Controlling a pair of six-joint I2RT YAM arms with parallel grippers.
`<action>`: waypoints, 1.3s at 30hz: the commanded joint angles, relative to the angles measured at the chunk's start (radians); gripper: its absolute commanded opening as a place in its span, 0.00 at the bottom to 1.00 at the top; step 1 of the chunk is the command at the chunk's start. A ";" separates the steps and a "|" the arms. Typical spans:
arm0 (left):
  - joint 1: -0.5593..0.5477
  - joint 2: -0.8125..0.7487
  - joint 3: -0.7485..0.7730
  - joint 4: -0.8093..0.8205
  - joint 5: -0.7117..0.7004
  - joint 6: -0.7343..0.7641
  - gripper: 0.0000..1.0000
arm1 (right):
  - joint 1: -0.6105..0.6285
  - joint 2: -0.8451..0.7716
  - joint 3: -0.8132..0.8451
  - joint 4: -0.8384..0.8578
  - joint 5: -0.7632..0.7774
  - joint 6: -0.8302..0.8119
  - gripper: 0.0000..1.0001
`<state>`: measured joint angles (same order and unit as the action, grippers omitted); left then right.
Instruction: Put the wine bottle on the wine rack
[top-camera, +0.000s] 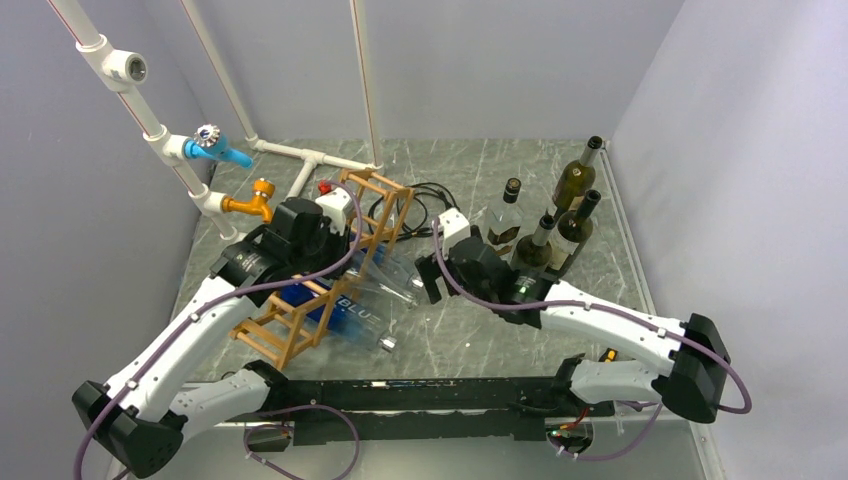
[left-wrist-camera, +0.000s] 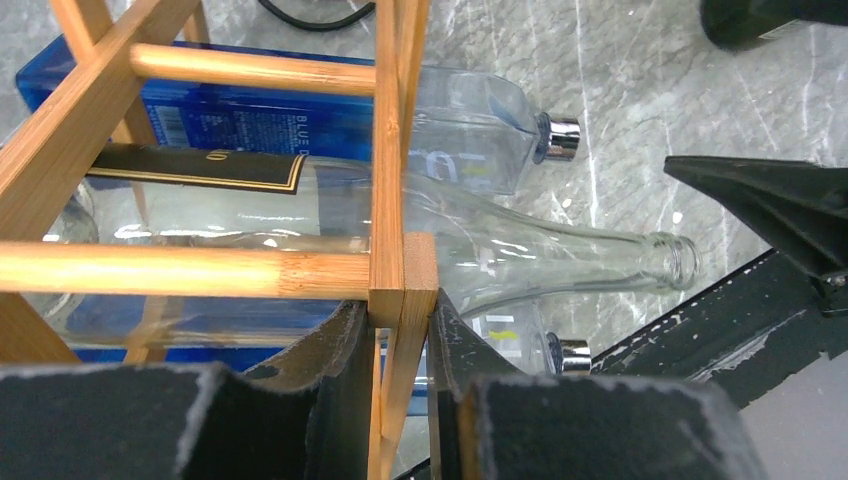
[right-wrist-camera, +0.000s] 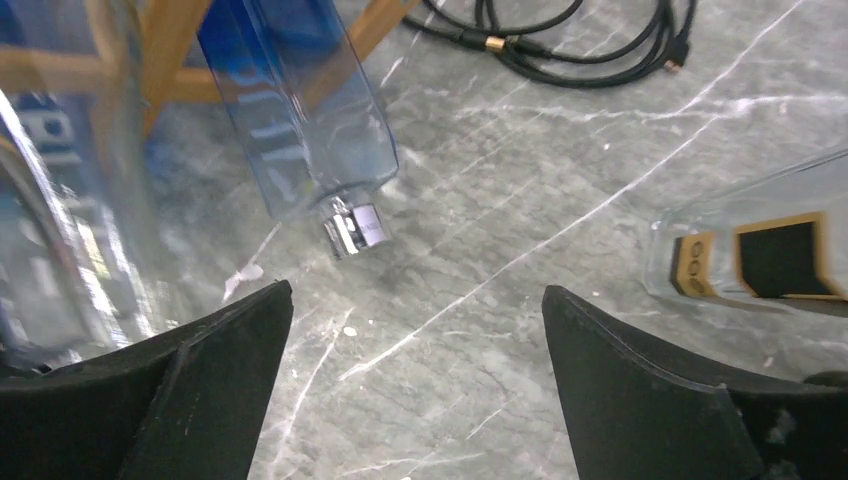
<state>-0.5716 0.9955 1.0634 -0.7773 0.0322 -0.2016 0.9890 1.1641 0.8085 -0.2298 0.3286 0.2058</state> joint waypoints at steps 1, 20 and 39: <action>-0.004 0.045 0.050 0.105 0.060 -0.053 0.00 | -0.004 -0.009 0.165 -0.179 0.078 0.065 0.99; -0.004 0.036 0.033 0.140 0.234 0.014 0.00 | -0.049 0.010 0.391 -0.309 0.093 0.069 1.00; -0.003 -0.069 0.140 0.025 0.196 0.028 0.99 | -0.128 0.037 0.620 -0.465 0.142 -0.015 1.00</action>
<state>-0.5697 0.9779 1.1133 -0.7639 0.2058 -0.1787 0.8680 1.2160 1.3537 -0.6491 0.4381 0.2020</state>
